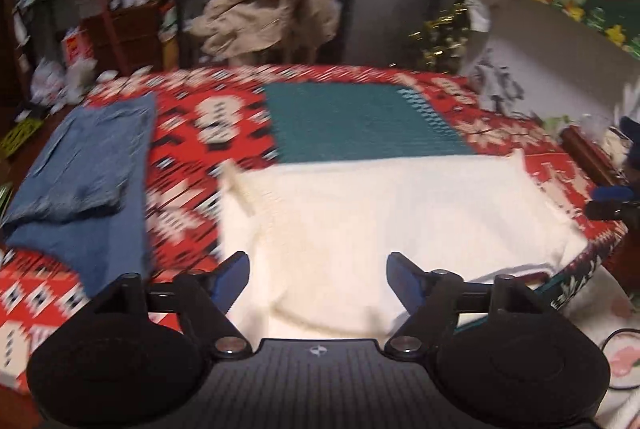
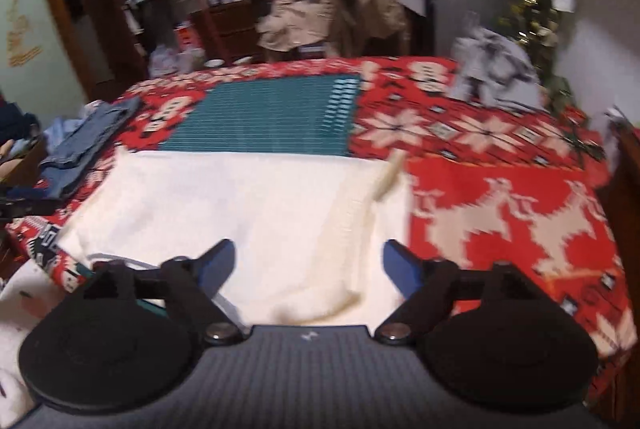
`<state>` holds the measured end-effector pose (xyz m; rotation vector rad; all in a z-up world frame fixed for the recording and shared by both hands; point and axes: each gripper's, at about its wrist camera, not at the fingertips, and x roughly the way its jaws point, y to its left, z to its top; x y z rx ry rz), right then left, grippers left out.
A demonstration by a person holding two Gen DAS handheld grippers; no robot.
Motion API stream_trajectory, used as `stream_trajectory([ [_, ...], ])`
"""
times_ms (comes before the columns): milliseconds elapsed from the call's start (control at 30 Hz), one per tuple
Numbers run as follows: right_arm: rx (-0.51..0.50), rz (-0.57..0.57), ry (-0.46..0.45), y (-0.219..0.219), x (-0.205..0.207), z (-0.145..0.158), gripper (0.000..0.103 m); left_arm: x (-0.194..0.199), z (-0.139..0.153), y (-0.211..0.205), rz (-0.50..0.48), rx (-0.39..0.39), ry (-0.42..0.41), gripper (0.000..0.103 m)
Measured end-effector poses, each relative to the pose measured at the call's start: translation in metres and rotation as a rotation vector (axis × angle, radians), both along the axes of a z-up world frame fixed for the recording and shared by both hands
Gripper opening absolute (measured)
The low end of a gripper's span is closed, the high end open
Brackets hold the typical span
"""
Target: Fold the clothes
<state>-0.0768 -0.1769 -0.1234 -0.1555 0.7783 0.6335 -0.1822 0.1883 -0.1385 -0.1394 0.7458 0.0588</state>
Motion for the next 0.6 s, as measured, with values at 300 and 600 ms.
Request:
stream_trajectory([
  [300,-0.122,0.039,-0.072,0.065,-0.013,-0.018,0.102,0.044,-0.025,-0.032,0.048,-0.027,0.074,0.081],
  [600,-0.17,0.084,-0.07,0.092,-0.018,-0.029,0.102,0.057,-0.039,-0.021,-0.066,-0.276,0.067,0.085],
])
